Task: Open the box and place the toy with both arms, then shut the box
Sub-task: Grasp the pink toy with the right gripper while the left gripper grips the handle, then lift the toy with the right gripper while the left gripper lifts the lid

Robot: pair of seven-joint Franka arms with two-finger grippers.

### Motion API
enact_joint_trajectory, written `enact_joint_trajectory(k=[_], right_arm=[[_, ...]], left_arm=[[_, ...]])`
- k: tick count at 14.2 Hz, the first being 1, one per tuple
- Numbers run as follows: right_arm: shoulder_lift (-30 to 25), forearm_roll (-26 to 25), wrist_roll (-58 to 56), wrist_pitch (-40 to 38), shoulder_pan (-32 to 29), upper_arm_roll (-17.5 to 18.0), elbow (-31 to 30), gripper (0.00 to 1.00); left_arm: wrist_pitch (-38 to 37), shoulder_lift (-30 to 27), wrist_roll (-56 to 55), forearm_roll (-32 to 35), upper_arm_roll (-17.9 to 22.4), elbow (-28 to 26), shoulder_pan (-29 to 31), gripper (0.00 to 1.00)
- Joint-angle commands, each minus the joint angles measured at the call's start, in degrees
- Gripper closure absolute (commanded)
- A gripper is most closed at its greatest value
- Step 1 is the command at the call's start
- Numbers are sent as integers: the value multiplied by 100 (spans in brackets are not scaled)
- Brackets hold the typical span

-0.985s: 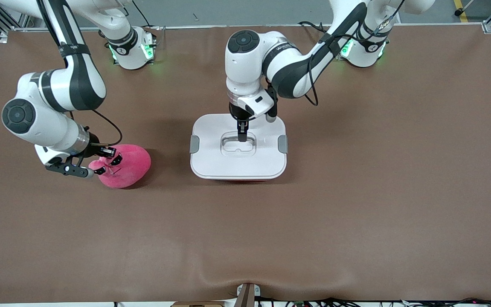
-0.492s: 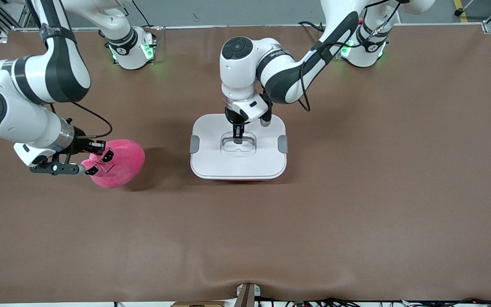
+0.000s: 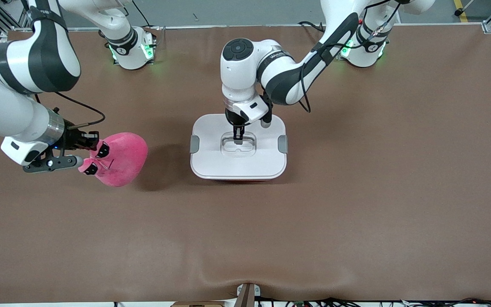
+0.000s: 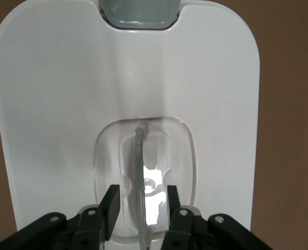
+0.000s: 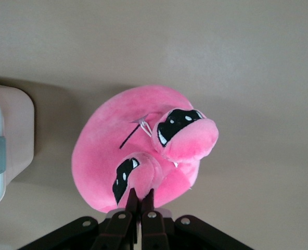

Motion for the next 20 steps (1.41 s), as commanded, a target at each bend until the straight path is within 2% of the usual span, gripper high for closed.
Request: enact_joint_trajectory(k=[1,8,14,20], right_arm=[[-19,13,-295,-120,63,-36,156,100],[-37,4,-2070,-559,2,-62,517,100],[-168,74,-2116,-743,124,42,543,100],[-230,-13,-2125,-726,835,87,719,100]], left_arm=[[71,110,-115,154,51,138,-65,57],[107,128,-98,145,59,138,-39,79],[107,127,-45,145,59,147,-13,98],[98,83,-19,154,59,234,-13,100]])
